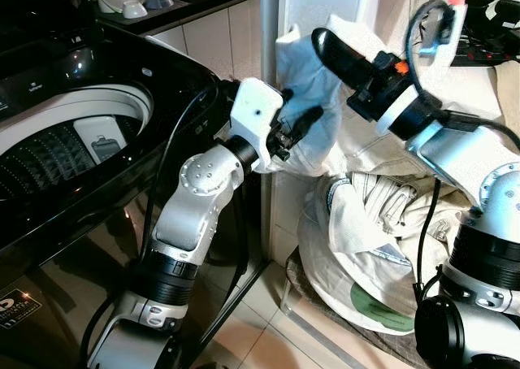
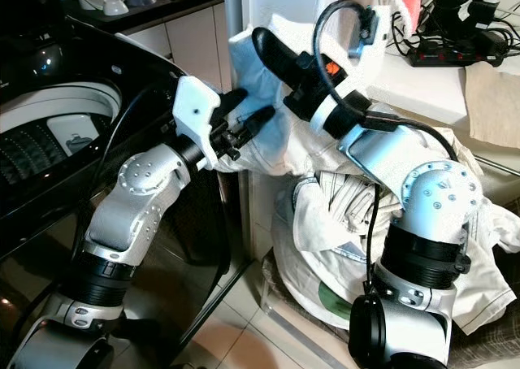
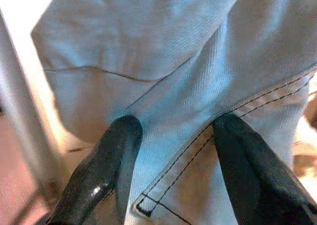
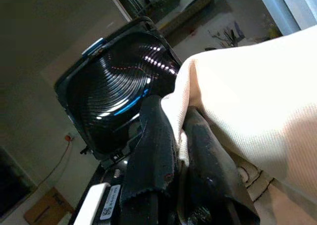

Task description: Clothes washing

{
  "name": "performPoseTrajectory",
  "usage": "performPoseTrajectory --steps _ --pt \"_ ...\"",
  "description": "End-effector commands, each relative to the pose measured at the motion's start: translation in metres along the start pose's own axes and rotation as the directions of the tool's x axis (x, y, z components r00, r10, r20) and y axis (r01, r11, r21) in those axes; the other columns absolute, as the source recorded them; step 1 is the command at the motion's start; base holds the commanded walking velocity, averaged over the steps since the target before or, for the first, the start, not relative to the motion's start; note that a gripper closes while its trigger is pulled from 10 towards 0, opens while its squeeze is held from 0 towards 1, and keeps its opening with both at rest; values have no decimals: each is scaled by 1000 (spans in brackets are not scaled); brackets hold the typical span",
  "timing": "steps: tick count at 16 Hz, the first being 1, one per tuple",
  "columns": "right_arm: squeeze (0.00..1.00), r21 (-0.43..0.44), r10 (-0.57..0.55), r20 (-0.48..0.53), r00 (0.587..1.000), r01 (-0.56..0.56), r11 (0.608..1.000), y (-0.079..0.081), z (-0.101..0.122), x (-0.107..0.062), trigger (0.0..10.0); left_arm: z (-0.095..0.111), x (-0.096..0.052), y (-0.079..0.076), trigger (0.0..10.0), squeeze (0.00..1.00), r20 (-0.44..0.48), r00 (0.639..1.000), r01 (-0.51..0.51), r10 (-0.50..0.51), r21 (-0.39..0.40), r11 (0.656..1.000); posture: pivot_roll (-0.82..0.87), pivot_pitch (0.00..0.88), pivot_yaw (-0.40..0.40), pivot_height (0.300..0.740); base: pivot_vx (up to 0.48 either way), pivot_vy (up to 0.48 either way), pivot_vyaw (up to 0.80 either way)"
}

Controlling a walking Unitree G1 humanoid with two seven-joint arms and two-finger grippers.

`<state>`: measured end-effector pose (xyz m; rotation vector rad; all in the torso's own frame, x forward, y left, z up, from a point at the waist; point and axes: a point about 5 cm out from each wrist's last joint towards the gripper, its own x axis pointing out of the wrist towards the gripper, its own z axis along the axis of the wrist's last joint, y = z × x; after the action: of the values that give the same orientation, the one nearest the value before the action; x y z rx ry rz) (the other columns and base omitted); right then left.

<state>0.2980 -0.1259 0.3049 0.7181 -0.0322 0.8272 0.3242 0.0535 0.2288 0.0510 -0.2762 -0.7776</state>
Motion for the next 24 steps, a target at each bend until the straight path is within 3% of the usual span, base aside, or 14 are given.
performPoseTrajectory --steps 1,2,18,21,24 --pt "0 -16 76 6 997 -76 997 14 4 0 0 0 -2 -2 510 0 7 1000 21 -21 -38 999 -51 0 35 740 0 0 0" --pt "0 -16 76 6 997 -76 997 14 4 -1 0 -2 -1 -4 0 0 3 1000 31 -31 -43 999 -51 0 35 740 0 0 0" --pt "0 5 76 13 997 -76 997 16 5 -3 0 -7 -6 -3 0 0 -17 998 68 -69 -52 996 -58 0 40 740 0 0 0" --pt "0 5 63 20 998 -64 998 13 7 -6 0 -5 -26 6 0 0 23 991 135 -134 -69 988 -62 0 44 740 0 0 0" --pt "0 9 59 21 998 -59 998 11 8 -8 0 1 -46 29 0 0 34 993 113 -111 -51 992 -62 0 44 740 0 0 0"
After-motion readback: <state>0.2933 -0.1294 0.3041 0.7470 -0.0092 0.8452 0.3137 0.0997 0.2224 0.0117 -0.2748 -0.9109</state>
